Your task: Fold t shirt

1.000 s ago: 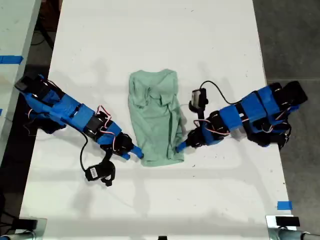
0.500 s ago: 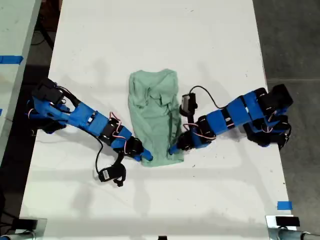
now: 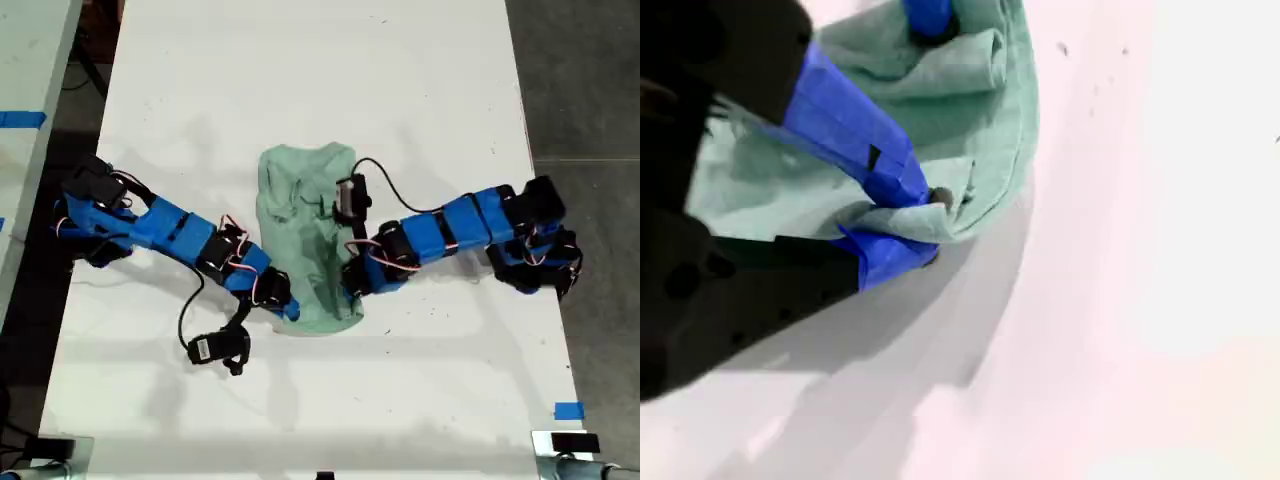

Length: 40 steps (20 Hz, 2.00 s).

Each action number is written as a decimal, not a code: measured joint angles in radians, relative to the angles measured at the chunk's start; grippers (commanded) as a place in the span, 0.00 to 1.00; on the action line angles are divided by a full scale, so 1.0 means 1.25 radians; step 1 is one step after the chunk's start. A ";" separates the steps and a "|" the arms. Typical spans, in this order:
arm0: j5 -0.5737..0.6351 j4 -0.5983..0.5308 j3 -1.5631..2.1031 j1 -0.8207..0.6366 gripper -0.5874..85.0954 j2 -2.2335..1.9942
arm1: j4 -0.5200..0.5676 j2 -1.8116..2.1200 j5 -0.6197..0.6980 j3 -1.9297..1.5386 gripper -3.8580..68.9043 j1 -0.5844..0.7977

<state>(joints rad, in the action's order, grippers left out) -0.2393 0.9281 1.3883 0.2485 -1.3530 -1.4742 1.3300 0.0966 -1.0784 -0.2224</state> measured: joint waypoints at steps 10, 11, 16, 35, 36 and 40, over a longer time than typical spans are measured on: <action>0.180 0.287 0.117 -0.377 0.01 -0.459 | -0.060 0.106 0.326 0.110 0.05 0.428; 0.191 0.274 0.185 -0.414 0.01 -0.491 | -0.039 0.103 0.352 0.098 0.05 0.458; 0.279 0.151 0.442 -0.555 0.17 -0.528 | 0.042 0.042 0.433 0.042 0.35 0.556; -0.045 0.216 0.772 -0.162 0.13 -1.033 | 0.065 1.360 0.109 -1.116 0.36 0.285; -0.053 0.153 0.854 -0.147 0.12 -1.062 | 0.075 1.471 0.099 -1.236 0.36 0.276; -0.090 0.043 1.238 -0.144 0.09 -1.403 | 0.056 1.700 0.097 -1.486 0.37 0.254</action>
<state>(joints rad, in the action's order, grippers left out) -0.3513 0.9817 2.9360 0.0690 -3.1063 -1.4036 3.4545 0.2178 -2.9360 0.0951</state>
